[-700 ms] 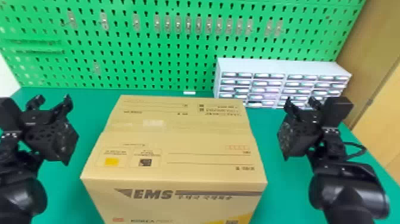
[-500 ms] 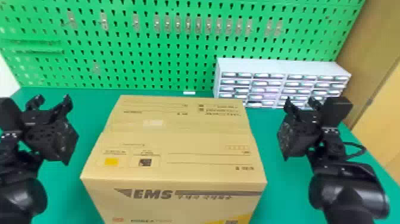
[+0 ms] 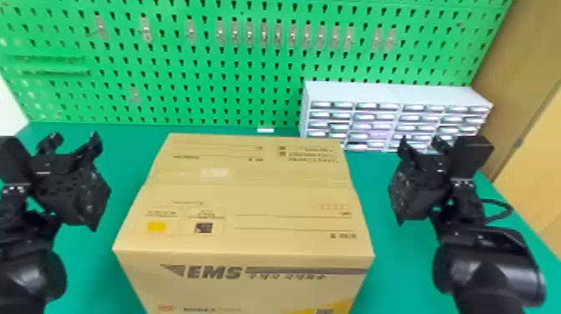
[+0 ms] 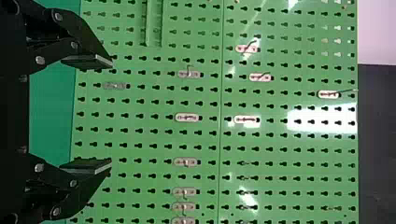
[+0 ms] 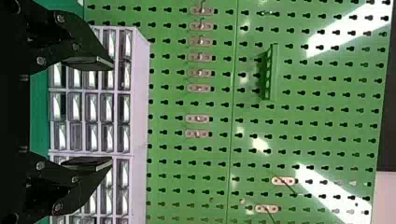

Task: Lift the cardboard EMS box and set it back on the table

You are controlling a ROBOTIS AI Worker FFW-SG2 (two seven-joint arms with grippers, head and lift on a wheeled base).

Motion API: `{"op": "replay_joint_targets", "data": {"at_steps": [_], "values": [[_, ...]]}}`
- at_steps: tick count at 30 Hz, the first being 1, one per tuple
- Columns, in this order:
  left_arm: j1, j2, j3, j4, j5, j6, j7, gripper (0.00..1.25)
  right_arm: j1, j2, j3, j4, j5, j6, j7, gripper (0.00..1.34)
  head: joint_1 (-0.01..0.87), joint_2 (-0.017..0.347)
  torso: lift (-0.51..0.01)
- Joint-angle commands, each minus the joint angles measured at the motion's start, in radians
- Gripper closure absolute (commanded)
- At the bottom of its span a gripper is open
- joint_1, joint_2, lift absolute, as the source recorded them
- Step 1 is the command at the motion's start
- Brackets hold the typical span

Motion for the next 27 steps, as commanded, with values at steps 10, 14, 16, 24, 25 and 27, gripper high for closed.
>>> {"op": "replay_joint_targets", "data": {"at_steps": [10,14,16,24,25,27], "values": [[0.0,0.0,0.0,0.0,-0.002,0.0,0.001,0.49,0.0,0.012,-0.005,-0.002,0.002,0.001,0.0,0.53,0.678,-0.015,-0.019],[0.0,0.0,0.0,0.0,-0.002,0.0,0.001,0.49,0.0,0.012,-0.005,-0.003,0.002,0.001,-0.001,0.53,0.678,-0.015,-0.027],[0.0,0.0,0.0,0.0,-0.002,0.0,0.001,0.49,0.0,0.012,-0.005,-0.003,0.002,0.001,-0.001,0.53,0.678,-0.015,-0.031],[0.0,0.0,-0.001,0.0,-0.003,0.0,0.001,0.49,0.0,0.012,-0.005,-0.003,0.002,0.001,-0.001,0.53,0.678,-0.015,-0.046],[0.0,0.0,-0.001,0.0,-0.003,0.0,0.001,0.49,0.0,0.012,-0.004,-0.003,0.002,0.001,-0.001,0.53,0.678,-0.015,-0.049],[0.0,0.0,-0.001,0.001,-0.003,0.0,0.001,0.49,0.0,0.012,-0.004,-0.003,0.002,0.001,-0.001,0.53,0.678,-0.015,-0.052]]}}
